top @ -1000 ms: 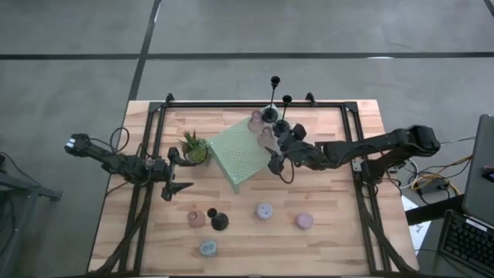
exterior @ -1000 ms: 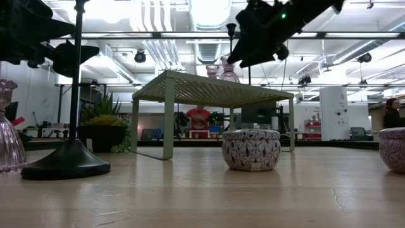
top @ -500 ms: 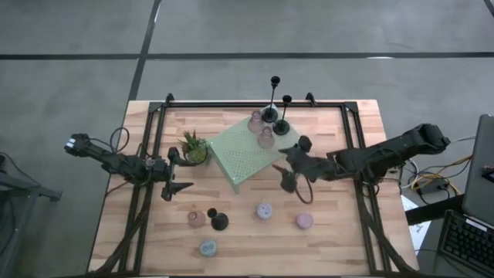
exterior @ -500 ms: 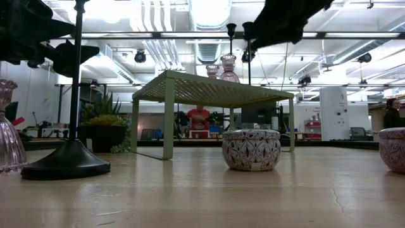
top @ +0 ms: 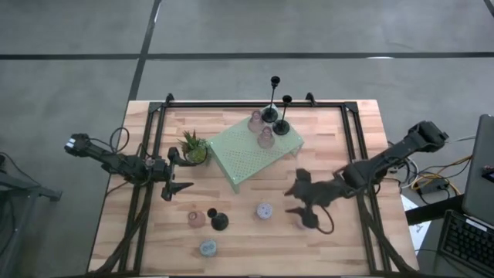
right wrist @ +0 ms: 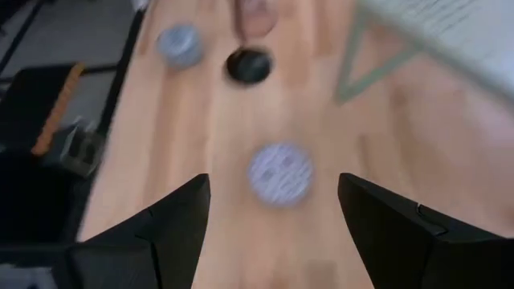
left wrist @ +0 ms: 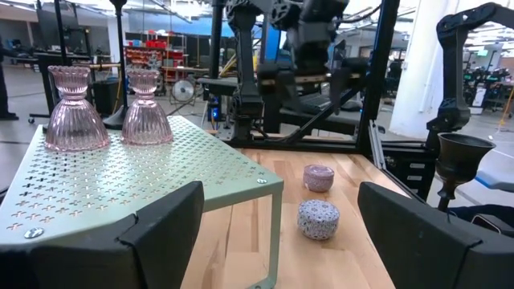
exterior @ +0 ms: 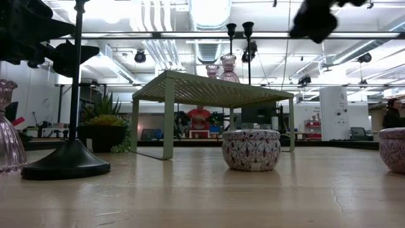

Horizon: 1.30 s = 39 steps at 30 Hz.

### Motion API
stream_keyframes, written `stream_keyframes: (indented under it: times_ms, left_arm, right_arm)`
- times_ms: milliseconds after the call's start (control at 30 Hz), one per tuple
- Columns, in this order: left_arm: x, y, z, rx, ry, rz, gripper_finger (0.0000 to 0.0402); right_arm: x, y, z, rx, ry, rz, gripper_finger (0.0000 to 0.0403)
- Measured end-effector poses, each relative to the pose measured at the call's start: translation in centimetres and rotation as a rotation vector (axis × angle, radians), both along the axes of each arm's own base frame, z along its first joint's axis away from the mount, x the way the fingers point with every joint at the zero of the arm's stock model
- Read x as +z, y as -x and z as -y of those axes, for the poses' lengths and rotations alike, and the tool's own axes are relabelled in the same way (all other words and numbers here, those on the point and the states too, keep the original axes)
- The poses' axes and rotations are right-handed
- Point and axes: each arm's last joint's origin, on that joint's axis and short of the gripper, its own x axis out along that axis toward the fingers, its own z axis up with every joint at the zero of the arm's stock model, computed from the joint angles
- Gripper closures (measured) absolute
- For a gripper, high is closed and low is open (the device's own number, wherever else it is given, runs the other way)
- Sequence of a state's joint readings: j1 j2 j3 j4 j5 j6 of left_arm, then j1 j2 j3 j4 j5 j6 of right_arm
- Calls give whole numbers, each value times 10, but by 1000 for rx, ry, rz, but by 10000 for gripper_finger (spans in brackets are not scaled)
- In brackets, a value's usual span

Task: Pick & Place candle stick holders
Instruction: Put the pink glass candle holder on the shelf aligned with the other pink glass candle holder

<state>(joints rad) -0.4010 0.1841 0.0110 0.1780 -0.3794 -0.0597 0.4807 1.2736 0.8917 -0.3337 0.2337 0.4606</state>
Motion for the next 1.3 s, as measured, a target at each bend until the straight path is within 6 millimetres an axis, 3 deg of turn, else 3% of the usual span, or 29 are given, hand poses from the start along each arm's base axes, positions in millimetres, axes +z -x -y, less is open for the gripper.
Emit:
stream_keyframes:
  times_ms: [367, 767, 1300]
  left_arm:
    - [0, 0, 0, 0, 0, 0, 67]
    - [0, 0, 0, 0, 0, 0, 67]
    - [0, 0, 0, 0, 0, 0, 67]
  right_arm:
    - [-10, 29, -32, 39, -68, -142, 145]
    - [-27, 59, -49, -22, -122, -305, 148]
    - [-27, 66, -56, -57, -121, -273, 155]
